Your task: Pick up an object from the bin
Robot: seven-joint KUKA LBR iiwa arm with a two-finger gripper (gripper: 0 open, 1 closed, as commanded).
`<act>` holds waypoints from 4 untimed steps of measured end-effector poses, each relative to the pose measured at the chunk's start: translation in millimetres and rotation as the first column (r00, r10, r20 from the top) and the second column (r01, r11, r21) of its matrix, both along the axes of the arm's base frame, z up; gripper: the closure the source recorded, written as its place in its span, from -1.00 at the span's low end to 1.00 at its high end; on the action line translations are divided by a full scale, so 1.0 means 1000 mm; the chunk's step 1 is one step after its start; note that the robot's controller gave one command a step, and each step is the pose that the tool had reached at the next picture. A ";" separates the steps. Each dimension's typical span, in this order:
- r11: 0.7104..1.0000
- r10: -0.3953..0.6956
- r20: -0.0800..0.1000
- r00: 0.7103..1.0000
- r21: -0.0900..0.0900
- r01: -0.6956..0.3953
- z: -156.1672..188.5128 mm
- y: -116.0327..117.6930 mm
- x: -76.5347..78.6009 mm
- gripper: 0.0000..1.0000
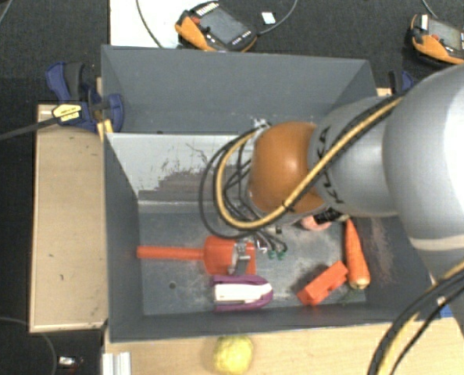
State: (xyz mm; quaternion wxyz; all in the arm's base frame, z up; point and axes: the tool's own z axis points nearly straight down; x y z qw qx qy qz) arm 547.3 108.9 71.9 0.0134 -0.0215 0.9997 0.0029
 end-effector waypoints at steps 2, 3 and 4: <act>0.999 -0.052 -0.009 0.999 0.000 0.052 -0.001 0.014 -0.005 1.00; 0.999 -0.052 -0.022 0.998 -0.004 0.052 0.021 0.013 -0.008 1.00; 0.999 -0.052 -0.015 0.999 -0.002 0.052 0.059 0.014 -0.006 1.00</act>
Offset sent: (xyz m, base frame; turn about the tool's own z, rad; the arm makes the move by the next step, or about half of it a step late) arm 0.0000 0.0000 0.0000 0.0000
